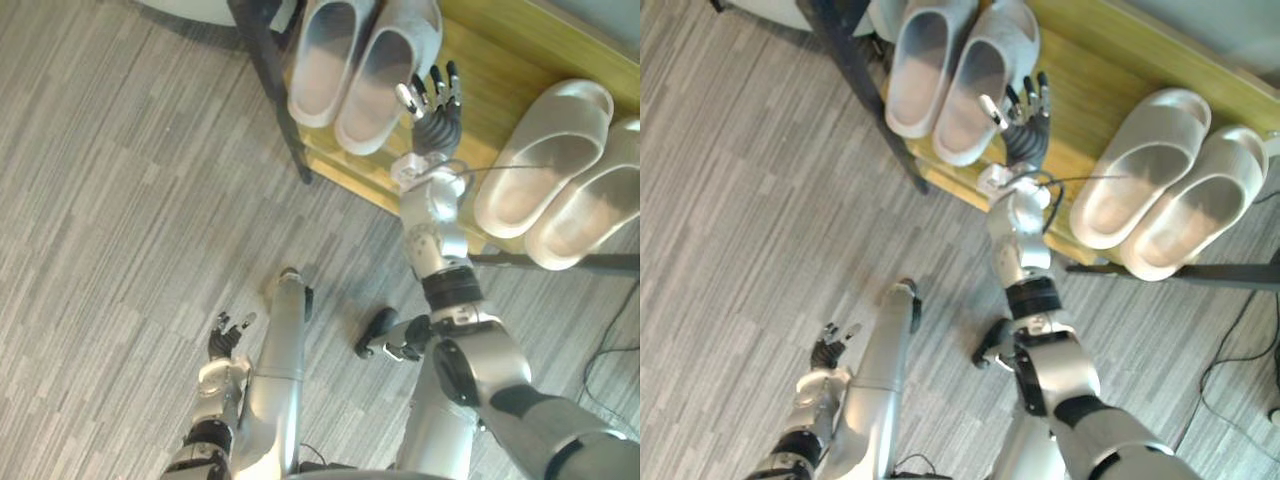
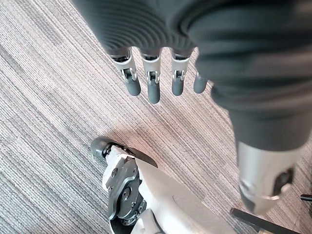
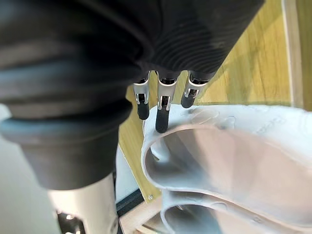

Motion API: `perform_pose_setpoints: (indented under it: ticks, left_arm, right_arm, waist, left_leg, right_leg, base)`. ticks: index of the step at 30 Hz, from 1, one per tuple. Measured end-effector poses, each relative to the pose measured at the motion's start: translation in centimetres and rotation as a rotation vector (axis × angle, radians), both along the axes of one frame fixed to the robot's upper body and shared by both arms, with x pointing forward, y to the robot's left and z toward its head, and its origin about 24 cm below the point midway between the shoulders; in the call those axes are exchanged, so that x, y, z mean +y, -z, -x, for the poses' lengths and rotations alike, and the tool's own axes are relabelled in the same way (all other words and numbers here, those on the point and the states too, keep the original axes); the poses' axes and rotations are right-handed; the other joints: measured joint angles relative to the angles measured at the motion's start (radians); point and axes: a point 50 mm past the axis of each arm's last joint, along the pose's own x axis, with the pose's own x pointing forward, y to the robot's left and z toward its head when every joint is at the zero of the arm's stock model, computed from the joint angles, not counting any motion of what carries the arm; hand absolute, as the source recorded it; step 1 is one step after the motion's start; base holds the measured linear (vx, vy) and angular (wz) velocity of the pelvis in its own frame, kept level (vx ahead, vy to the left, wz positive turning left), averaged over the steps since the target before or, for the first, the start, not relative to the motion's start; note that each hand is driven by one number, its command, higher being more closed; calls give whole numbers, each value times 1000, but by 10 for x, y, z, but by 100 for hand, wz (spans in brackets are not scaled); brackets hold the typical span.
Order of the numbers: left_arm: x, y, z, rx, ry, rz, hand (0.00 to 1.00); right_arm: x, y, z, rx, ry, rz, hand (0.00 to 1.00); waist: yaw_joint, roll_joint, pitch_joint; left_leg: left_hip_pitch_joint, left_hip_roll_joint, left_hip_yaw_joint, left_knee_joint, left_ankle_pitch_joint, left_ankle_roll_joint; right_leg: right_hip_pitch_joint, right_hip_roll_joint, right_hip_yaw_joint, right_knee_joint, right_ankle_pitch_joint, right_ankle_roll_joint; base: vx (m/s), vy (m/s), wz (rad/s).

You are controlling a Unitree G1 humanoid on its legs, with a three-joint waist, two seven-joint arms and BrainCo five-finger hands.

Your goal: Organize the slippers on the shoe rack

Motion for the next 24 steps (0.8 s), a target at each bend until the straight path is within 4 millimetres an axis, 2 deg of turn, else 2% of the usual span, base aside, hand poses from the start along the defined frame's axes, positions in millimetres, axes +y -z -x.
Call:
perform_pose_setpoints:
  ticks: [2, 3, 7, 8, 9, 12, 13, 14, 15, 17, 19, 22, 24]
  left_arm:
    - [3, 3, 4, 12, -15, 2, 0]
    - [3, 3, 4, 12, -16, 3, 0]
    - [3, 2, 5, 10, -12, -1, 0]
    - [3, 3, 5, 12, -6, -3, 0]
    - [-3, 9, 13, 40, 31, -1, 0]
    - [-7, 25, 37, 123, 73, -10, 0]
    - [-7, 27, 41, 136, 81, -12, 0]
    - [-9, 35, 53, 181, 112, -20, 0]
    - [-9, 36, 55, 190, 119, -20, 0]
    - [-12, 46, 70, 262, 203, -47, 0]
    - [-15, 52, 78, 316, 253, -62, 0]
    - [-21, 56, 85, 350, 322, -72, 0]
    - [-25, 58, 88, 360, 344, -71, 0]
  right_arm:
    - [2, 23, 16, 20, -14, 59, 0]
    - [3, 27, 18, 23, -13, 76, 0]
    - [-2, 68, 52, 71, -24, 171, 0]
    - [-3, 72, 54, 79, -23, 176, 0]
    - [-8, 98, 69, 150, -24, 212, 0]
    - [-12, 151, 100, 324, -56, 261, 0]
    - [-14, 158, 105, 352, -57, 268, 0]
    - [-18, 180, 121, 435, -61, 292, 0]
    - [-18, 185, 125, 456, -66, 294, 0]
    - [-23, 230, 152, 653, -86, 342, 0]
    - [-30, 262, 168, 808, -90, 371, 0]
    - [-39, 295, 193, 990, -96, 426, 0]
    - [-44, 311, 208, 1082, -99, 456, 0]
  waist:
    - [-5, 0, 0]
    - [-7, 0, 0]
    - [-39, -1, -6]
    - [-42, -1, -6]
    - [-56, -2, -20]
    - [-80, -10, -71]
    - [-80, -10, -82]
    - [-88, -14, -113]
    - [-91, -16, -119]
    - [-120, -23, -174]
    - [-139, -29, -201]
    - [-153, -25, -221]
    - [-163, -23, -227]
  left_leg:
    - [79, 16, 14, -36, -1, 2]
    - [95, 19, 16, -46, 0, 4]
    - [267, 48, 55, -170, 14, 21]
    - [282, 50, 59, -181, 17, 22]
    - [368, 64, 83, -262, 35, 23]
    - [531, 71, 131, -423, 76, 29]
    - [553, 72, 138, -444, 80, 30]
    - [624, 72, 160, -517, 98, 34]
    - [641, 70, 163, -538, 103, 34]
    - [773, 63, 193, -690, 147, 39]
    - [864, 59, 216, -806, 189, 42]
    - [979, 57, 246, -946, 238, 47]
    - [1039, 52, 266, -1001, 256, 52]
  right_leg:
    - [71, 14, -1, -41, 2, 3]
    - [86, 16, -1, -50, 3, 4]
    - [239, 49, -3, -182, 46, 14]
    - [251, 51, -3, -193, 50, 14]
    - [326, 74, -2, -280, 84, 20]
    - [463, 100, 1, -437, 142, 31]
    - [482, 104, 2, -459, 149, 36]
    - [540, 112, 4, -526, 170, 46]
    - [555, 114, 5, -543, 176, 48]
    - [666, 131, 4, -682, 223, 67]
    - [737, 150, 11, -792, 268, 77]
    - [834, 179, 23, -936, 332, 90]
    - [892, 189, 28, -1003, 361, 98]
  base:
    - [11, -1, -14]
    - [18, -9, -15]
    - [27, -13, -16]
    - [72, 3, -22]
    - [70, 15, -23]
    - [127, 37, -22]
    - [167, 37, -21]
    - [144, 31, -14]
    - [219, 46, -14]
    - [201, 50, -12]
    - [189, 71, -19]
    - [136, 72, -25]
    - [94, 68, -16]
